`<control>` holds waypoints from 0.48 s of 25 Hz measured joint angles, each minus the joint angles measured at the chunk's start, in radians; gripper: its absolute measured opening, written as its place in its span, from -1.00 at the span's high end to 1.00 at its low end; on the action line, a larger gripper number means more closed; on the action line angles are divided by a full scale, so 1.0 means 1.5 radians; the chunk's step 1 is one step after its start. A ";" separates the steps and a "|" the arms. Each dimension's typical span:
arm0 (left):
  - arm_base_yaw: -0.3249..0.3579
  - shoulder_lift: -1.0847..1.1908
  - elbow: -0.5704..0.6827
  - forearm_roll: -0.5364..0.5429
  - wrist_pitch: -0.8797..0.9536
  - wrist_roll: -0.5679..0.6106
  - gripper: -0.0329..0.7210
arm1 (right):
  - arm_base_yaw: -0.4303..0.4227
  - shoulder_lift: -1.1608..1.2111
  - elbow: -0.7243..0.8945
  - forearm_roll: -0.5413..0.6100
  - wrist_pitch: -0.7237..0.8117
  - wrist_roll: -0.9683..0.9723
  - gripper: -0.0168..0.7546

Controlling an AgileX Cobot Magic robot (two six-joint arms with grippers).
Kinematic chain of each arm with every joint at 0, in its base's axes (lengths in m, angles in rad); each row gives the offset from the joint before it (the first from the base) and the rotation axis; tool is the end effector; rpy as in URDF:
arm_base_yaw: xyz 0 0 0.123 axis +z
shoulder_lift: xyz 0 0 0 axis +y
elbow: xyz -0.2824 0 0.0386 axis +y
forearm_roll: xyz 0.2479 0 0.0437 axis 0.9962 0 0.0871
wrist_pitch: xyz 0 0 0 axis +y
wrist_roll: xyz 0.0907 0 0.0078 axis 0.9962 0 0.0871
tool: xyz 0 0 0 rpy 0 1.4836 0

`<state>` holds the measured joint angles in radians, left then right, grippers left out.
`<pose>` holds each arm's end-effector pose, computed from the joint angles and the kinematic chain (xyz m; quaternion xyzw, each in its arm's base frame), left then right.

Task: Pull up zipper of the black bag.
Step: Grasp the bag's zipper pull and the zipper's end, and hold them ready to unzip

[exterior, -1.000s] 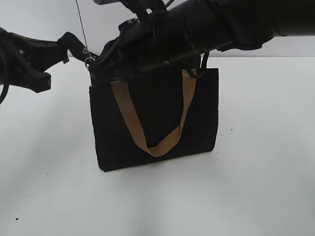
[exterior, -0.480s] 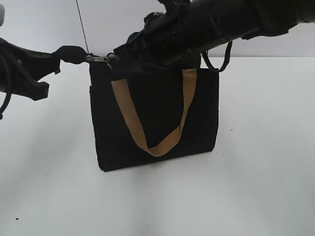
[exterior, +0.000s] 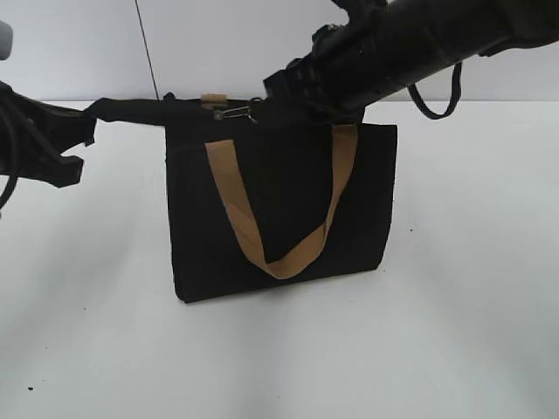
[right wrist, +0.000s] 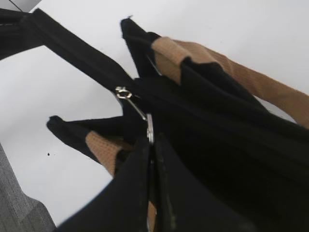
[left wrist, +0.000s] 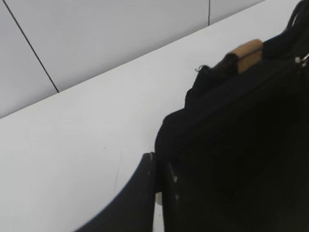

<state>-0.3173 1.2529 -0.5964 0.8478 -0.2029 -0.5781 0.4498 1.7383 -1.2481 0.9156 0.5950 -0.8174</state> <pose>0.2362 -0.0919 0.2487 0.2781 0.7941 -0.0794 0.5347 0.3259 0.2024 0.2587 -0.2829 0.8599 0.2890 0.3115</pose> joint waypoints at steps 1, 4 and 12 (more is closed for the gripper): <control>-0.001 0.000 0.000 -0.004 0.005 0.000 0.90 | -0.011 0.000 0.000 -0.005 0.012 0.007 0.99; -0.001 0.000 0.000 -0.010 0.027 0.000 0.90 | -0.048 -0.001 0.000 -0.036 0.034 0.025 0.99; -0.001 0.000 0.000 -0.013 0.036 0.000 0.90 | -0.142 -0.043 0.000 -0.102 0.063 0.066 0.99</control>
<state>-0.3194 1.2529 -0.5970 0.8286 -0.1495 -0.5781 0.2364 1.6744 -1.2481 0.7628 0.6896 -0.7184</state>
